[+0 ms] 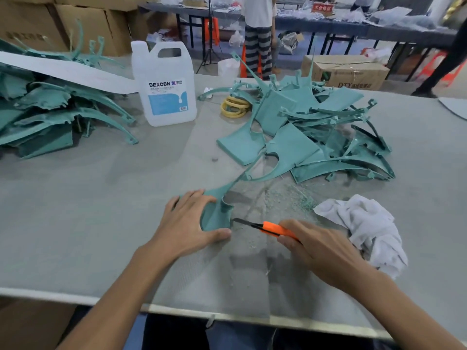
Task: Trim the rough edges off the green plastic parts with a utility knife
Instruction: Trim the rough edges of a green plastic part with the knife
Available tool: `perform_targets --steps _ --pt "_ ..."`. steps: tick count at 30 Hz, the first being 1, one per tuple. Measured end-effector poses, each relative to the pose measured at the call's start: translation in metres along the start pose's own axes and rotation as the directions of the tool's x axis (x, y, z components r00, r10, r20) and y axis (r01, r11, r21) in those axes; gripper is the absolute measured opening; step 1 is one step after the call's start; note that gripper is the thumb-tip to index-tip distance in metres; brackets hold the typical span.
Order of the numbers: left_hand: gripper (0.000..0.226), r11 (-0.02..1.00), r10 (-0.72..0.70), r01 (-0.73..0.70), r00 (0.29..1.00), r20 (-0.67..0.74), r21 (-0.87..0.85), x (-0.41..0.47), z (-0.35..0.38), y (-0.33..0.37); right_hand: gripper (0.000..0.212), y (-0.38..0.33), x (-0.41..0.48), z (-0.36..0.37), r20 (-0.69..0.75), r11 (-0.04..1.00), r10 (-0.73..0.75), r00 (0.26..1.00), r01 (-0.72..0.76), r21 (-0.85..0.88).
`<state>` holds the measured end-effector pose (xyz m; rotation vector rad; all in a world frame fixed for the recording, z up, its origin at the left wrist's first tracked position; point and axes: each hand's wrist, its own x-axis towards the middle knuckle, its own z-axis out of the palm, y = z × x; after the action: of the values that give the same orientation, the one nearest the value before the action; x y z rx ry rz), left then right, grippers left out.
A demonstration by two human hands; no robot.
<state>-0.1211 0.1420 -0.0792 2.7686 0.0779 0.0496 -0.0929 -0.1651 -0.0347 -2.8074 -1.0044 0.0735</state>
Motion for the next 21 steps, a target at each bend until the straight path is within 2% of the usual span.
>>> perform_targets --steps 3,9,13,17,19,21 --pt "0.109 0.997 0.000 -0.001 1.000 0.008 0.074 0.005 0.004 -0.003 0.049 -0.001 0.007 0.002 0.032 0.996 -0.019 0.999 0.021 -0.085" --pt "0.110 0.997 -0.016 0.014 1.000 0.016 0.076 0.005 0.005 -0.003 0.070 -0.004 0.014 0.012 0.002 0.987 -0.011 1.000 0.012 -0.163" --pt "0.110 0.997 -0.009 0.006 1.000 0.030 0.072 0.006 0.004 -0.004 0.065 -0.004 0.018 0.021 -0.095 0.973 -0.016 0.995 -0.007 -0.230" --pt "0.113 0.998 0.003 -0.004 1.000 0.028 0.057 0.007 0.007 -0.006 0.042 -0.003 0.016 0.028 -0.217 0.994 -0.024 0.976 0.000 -0.109" --pt "0.114 0.999 0.005 -0.006 1.000 0.020 0.050 0.007 0.008 -0.007 0.043 -0.003 0.017 0.026 -0.230 0.995 -0.039 0.972 0.016 -0.099" --pt "0.113 0.999 0.006 -0.006 1.000 0.008 0.051 0.007 0.009 -0.008 0.051 -0.005 0.017 0.026 -0.198 0.985 -0.080 0.977 0.048 -0.165"
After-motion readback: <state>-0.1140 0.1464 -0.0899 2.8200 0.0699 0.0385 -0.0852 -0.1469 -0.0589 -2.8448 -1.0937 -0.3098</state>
